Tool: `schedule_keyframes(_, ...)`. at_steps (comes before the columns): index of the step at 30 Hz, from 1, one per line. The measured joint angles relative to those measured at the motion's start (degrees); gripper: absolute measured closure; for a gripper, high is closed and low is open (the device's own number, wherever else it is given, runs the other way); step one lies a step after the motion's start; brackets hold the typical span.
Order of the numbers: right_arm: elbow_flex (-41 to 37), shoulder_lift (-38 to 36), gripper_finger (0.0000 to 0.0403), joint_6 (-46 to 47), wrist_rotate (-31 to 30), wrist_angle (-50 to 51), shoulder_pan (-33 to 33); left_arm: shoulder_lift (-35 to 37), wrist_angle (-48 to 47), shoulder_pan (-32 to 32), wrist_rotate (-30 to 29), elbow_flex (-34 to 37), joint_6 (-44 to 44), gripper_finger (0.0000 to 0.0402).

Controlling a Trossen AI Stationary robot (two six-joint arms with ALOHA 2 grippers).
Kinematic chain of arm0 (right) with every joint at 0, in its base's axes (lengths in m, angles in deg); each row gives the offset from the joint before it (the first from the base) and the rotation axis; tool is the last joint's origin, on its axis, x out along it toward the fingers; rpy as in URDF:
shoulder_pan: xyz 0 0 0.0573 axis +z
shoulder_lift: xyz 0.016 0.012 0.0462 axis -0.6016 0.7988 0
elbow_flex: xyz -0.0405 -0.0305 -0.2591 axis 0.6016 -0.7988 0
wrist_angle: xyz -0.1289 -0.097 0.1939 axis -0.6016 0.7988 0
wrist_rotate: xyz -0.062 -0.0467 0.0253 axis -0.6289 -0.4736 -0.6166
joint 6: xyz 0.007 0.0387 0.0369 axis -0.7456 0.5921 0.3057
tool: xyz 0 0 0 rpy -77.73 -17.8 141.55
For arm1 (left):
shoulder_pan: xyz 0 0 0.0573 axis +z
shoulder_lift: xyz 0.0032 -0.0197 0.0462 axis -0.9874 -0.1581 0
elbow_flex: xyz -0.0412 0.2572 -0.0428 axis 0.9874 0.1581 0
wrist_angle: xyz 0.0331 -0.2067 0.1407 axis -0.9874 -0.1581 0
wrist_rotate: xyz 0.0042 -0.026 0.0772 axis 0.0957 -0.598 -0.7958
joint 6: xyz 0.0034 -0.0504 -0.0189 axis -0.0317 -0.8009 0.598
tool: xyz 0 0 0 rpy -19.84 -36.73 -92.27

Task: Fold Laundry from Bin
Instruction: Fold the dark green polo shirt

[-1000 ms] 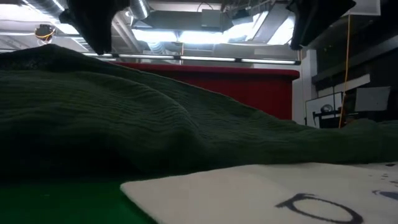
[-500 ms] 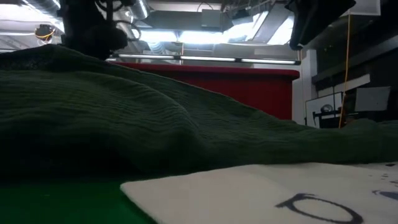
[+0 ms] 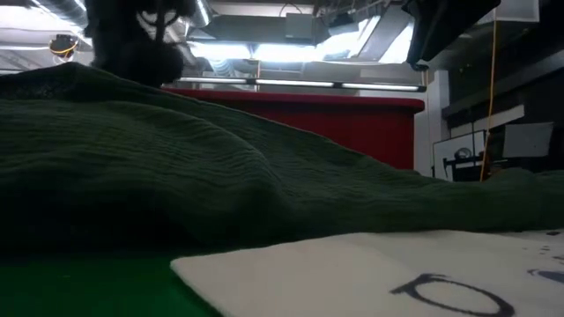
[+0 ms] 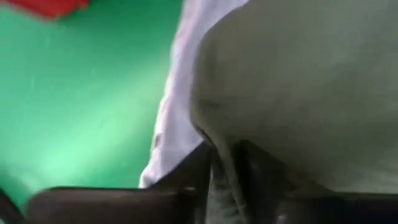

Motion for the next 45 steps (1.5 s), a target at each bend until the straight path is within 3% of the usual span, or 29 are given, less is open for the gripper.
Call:
schedule_keyframes(4,0.0,0.0,0.023,0.0,0.0,-0.02,0.0,0.01,-0.27,-0.01,-0.03,-5.35,5.31,0.0392)
schedule_keyframes(11,0.0,0.0,0.023,0.0,-0.17,-3.79,0.0,0.03,2.06,-2.44,0.05,-13.72,13.4,0.0398)
schedule_keyframes(18,0.0,0.0,0.023,-0.02,-0.17,-10.95,0.0,-0.51,11.67,-8.83,0.79,-14.0,18.64,0.0399)
schedule_keyframes(25,0.0,0.51,0.023,-0.03,-0.16,-11.18,-1.14,-1.54,14.12,-16.75,0.8,-14.0,20.18,0.04)
schedule_keyframes(33,-0.02,4.56,0.023,0.0,2.1,-8.25,-10.22,-2.56,13.72,-22.67,-3.29,-14.0,20.19,0.04)
schedule_keyframes(40,-0.02,10.19,0.023,-0.01,7.7,-6.6,-19.9,-5.28,13.31,-23.67,-3.88,-14.0,20.19,0.0399)
schedule_keyframes(45,-1.76,9.43,0.023,-1.15,9.52,-1.83,-24.07,-7.73,13.29,-23.71,-2.86,-14.0,20.19,0.0399)
